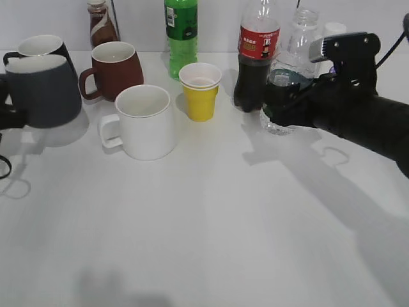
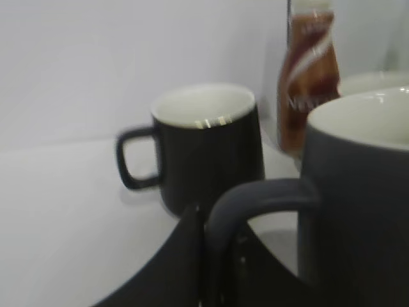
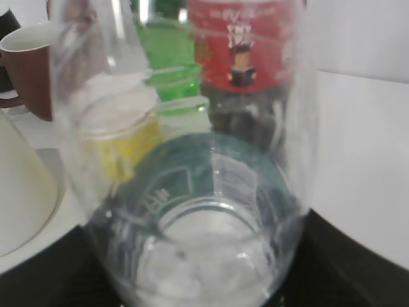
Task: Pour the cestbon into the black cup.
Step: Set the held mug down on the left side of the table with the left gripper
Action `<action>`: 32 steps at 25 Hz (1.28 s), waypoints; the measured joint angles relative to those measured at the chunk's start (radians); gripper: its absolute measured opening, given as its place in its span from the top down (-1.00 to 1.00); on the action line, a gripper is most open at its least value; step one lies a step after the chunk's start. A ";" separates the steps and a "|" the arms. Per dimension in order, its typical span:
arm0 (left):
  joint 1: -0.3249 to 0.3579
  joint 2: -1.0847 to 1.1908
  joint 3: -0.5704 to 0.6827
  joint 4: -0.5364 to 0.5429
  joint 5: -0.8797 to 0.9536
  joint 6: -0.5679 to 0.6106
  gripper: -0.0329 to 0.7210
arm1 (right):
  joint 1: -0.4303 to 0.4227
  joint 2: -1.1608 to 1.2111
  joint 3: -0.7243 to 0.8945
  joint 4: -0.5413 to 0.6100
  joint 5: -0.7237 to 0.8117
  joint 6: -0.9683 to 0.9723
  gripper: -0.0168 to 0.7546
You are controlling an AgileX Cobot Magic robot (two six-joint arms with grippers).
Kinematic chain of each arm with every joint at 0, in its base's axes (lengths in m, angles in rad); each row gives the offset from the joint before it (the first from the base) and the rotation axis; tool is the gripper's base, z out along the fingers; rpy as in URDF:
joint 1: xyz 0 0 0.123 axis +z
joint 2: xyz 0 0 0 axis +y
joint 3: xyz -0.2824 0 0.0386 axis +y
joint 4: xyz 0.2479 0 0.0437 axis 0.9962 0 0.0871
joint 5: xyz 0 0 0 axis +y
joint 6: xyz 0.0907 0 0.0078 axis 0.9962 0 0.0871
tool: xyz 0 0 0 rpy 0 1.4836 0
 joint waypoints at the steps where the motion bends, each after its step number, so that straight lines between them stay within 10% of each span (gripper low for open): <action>1: 0.000 0.026 0.000 0.007 -0.015 0.000 0.81 | 0.000 0.011 0.000 0.000 -0.012 0.000 -0.20; 32: 0.002 0.199 0.003 0.056 -0.115 -0.010 0.69 | 0.000 0.029 0.000 0.000 -0.034 0.000 -0.20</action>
